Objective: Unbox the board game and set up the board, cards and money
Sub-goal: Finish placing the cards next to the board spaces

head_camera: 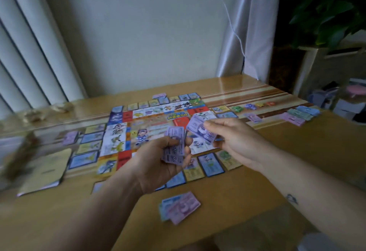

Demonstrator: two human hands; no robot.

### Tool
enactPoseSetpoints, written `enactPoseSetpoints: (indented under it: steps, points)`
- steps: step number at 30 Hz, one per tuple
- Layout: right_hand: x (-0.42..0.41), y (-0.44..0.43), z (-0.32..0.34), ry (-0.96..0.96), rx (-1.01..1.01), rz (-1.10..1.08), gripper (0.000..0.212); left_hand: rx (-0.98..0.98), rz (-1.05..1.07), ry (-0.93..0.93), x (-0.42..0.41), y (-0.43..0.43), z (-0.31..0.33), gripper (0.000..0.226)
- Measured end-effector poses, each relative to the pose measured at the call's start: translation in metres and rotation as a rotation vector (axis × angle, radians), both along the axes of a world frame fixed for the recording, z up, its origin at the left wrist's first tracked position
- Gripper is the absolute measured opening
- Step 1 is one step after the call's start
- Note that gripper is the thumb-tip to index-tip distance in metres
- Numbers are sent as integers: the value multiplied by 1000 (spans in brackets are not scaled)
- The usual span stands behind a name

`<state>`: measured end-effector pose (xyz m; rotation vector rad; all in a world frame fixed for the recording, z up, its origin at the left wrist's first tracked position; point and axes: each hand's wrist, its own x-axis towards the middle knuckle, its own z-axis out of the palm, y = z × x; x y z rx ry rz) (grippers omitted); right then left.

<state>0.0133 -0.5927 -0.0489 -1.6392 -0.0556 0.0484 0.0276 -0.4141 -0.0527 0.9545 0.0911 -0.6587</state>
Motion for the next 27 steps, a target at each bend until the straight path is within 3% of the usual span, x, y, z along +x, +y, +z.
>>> enactPoseSetpoints:
  steps: [1, 6, 9, 14, 19, 24, 27]
  points:
    - [-2, 6, -1, 10, -38, 56, 10, 8, 37, -11, -3, 15, -1, 30]
    - [-24, 38, -11, -71, -726, 450, 12, -54, 191, -67, -14, 63, 0, 41]
    - [-31, 50, -24, -102, -801, 428, 6, -76, 196, -61, -22, 69, 1, 41]
    - [-36, 47, -38, -306, -1103, 230, 24, -146, 171, 75, -28, 66, -1, 27]
    - [-18, 45, 0, -345, -583, 48, 8, -145, 99, 61, -20, 50, 4, 34]
    - [7, 44, 17, -55, -199, 3, 28, -32, 47, -163, -2, 22, 14, 56]
    - [18, 42, 11, 76, -42, -39, 23, 76, 1, -315, 14, 9, 20, 41]
